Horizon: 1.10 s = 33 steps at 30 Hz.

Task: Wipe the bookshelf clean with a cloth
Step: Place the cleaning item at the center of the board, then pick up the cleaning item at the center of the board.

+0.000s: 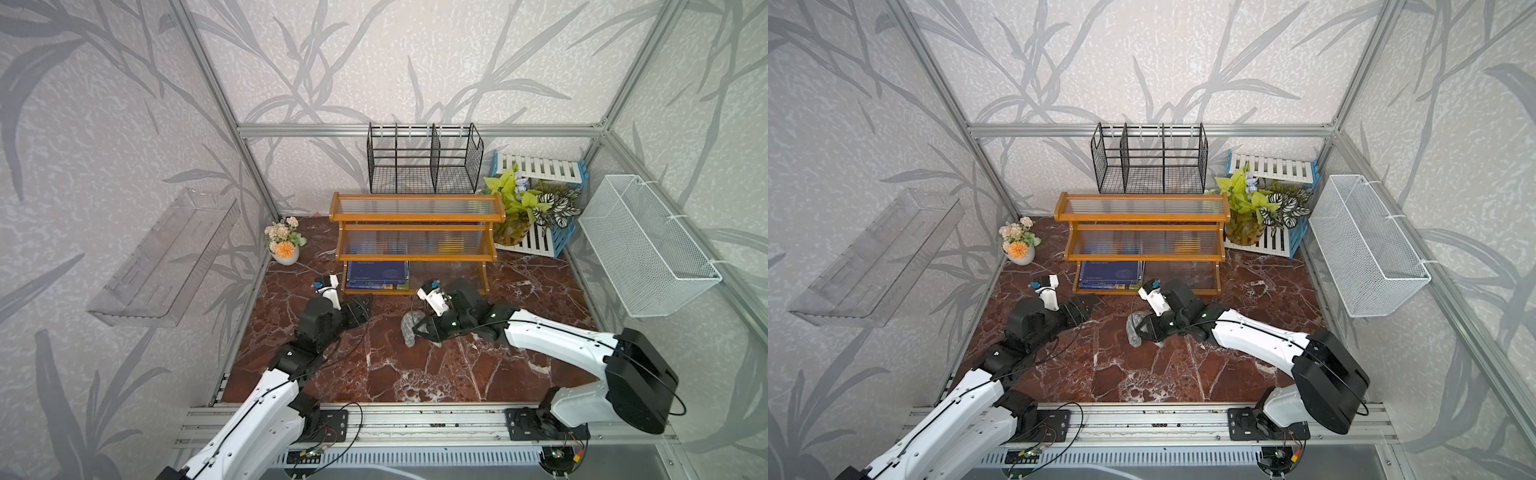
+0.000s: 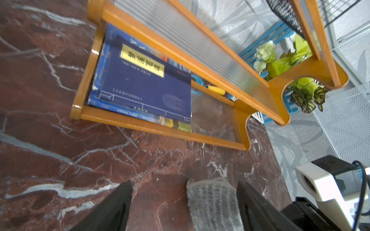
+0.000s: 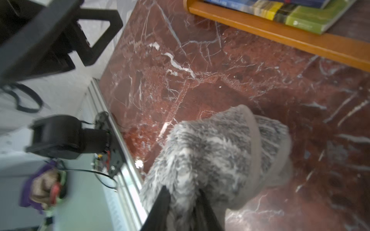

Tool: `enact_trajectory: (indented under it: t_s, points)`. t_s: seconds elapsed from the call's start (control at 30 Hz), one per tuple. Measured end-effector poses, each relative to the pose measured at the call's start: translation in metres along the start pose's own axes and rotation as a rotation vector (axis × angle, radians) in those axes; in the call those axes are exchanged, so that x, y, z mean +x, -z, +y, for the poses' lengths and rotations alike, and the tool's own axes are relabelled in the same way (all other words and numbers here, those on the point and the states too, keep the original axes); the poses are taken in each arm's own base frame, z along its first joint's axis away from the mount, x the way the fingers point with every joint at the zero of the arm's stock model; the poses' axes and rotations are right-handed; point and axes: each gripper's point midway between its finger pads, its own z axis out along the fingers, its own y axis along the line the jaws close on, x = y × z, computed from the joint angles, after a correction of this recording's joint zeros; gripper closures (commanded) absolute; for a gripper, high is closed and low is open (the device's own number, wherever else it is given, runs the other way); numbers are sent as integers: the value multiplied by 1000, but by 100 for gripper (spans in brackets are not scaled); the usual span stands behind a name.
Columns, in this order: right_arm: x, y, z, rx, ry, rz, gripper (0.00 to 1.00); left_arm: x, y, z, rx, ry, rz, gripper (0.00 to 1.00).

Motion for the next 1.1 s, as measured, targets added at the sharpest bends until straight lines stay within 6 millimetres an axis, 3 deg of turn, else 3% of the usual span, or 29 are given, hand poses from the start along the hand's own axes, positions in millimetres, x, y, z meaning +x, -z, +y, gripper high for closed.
enact_trajectory:
  t_s: [0.13, 0.27, 0.47, 0.6, 0.73, 0.83, 0.93, 1.03, 1.07, 1.1]
  points:
    - [4, -4, -5, 12, -14, 10, 45, 20, -4, 1, 0, -1, 41, 14]
    - [3, 10, 2, 11, 14, -2, 32, 45, -12, 4, -21, -19, 105, 14]
    - [-2, 59, 12, 32, 55, -96, 30, 84, -17, -2, -7, -64, 195, 14]
    - [-2, 82, 0, 78, 38, -160, 29, 121, -19, -10, 20, -128, 280, 13]
    - [10, 86, -24, 129, -17, -157, 29, 158, -21, -18, 38, -207, 369, 13]
    - [20, 83, -37, 158, -51, -137, 29, 178, -25, -13, 12, -258, 416, 16]
    - [25, 82, -40, 164, -65, -125, 29, 188, -33, -7, -38, -294, 437, 37]
    - [24, 84, -40, 164, -67, -132, 29, 190, -45, -9, -80, -317, 444, 86]
    - [23, 85, -40, 164, -66, -136, 29, 190, -48, -8, -94, -324, 447, 98]
    - [23, 86, -40, 165, -66, -140, 29, 190, -51, -8, -104, -328, 447, 100]
